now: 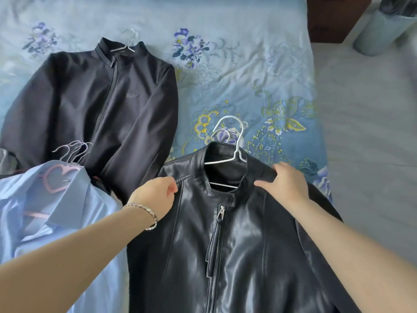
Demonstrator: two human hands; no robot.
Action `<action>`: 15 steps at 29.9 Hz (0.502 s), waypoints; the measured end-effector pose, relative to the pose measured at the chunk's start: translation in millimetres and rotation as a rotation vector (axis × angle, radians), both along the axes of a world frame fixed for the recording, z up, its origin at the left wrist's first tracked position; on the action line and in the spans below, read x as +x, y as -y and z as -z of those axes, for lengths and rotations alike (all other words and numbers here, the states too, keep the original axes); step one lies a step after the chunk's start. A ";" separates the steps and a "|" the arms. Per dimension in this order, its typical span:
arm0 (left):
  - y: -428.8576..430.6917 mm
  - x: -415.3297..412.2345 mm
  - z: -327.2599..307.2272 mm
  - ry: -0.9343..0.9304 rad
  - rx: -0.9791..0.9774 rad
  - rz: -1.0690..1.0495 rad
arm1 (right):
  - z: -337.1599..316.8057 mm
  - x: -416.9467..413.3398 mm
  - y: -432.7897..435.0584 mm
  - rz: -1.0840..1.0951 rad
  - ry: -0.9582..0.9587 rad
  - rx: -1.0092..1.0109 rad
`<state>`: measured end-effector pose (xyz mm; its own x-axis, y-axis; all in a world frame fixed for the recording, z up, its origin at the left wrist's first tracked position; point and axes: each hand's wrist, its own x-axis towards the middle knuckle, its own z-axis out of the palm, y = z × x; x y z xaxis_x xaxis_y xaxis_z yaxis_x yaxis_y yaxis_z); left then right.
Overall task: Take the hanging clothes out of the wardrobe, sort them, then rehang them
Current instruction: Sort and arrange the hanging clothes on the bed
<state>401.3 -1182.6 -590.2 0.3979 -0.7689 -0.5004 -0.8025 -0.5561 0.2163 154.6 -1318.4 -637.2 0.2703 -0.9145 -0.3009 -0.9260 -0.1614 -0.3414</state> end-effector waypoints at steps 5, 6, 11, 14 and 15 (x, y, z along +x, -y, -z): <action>-5.6 -22.0 -39.2 -0.032 -0.294 0.095 | -68.1 -21.0 -37.4 0.124 0.063 -0.243; -5.0 -28.1 -52.3 -0.024 -0.309 0.132 | -83.7 -24.2 -44.7 0.134 0.089 -0.347; 3.1 -66.3 -131.4 0.106 -0.261 0.245 | -166.1 -40.0 -76.8 0.106 0.267 -0.537; 0.7 -83.8 -187.7 0.140 -0.351 0.242 | -224.4 -53.3 -86.5 0.138 0.282 -0.640; -2.4 -86.9 -207.6 0.127 -0.398 0.236 | -245.6 -56.2 -88.0 0.155 0.293 -0.662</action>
<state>314.4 -1180.2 -382.6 0.2280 -0.9678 -0.1071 -0.9309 -0.2489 0.2674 98.4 -1230.4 -391.6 0.1074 -0.9137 0.3919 -0.8408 -0.2939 -0.4546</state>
